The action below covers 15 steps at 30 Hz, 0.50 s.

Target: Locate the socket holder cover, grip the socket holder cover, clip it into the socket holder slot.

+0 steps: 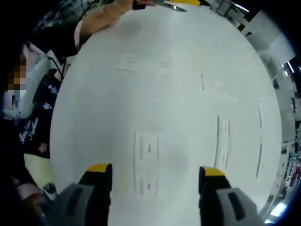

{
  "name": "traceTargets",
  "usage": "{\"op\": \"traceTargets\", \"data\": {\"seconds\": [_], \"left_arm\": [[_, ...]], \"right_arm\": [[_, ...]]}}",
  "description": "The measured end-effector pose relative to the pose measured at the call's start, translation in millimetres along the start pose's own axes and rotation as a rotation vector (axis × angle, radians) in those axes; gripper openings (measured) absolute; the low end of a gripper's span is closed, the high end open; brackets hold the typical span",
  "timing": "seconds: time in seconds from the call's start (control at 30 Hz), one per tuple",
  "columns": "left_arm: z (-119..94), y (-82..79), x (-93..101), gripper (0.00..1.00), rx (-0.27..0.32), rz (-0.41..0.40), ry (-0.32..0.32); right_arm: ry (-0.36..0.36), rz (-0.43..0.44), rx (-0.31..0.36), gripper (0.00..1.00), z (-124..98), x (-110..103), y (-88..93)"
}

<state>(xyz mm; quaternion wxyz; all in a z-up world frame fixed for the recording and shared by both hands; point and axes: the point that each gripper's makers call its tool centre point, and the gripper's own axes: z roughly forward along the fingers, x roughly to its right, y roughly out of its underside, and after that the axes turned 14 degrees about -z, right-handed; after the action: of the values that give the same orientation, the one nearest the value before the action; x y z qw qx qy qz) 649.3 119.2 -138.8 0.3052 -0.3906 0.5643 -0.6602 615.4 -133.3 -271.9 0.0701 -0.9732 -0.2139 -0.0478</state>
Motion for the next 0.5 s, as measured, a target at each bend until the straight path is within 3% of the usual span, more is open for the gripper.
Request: {"op": "traceTargets", "data": {"seconds": [0.5], "left_arm": [[0.9,-1.0,-1.2,0.33,-0.003,0.003,0.006]], "right_arm": [[-0.084,-0.013,-0.037,0.74,13.9,-8.8,3.7]]}}
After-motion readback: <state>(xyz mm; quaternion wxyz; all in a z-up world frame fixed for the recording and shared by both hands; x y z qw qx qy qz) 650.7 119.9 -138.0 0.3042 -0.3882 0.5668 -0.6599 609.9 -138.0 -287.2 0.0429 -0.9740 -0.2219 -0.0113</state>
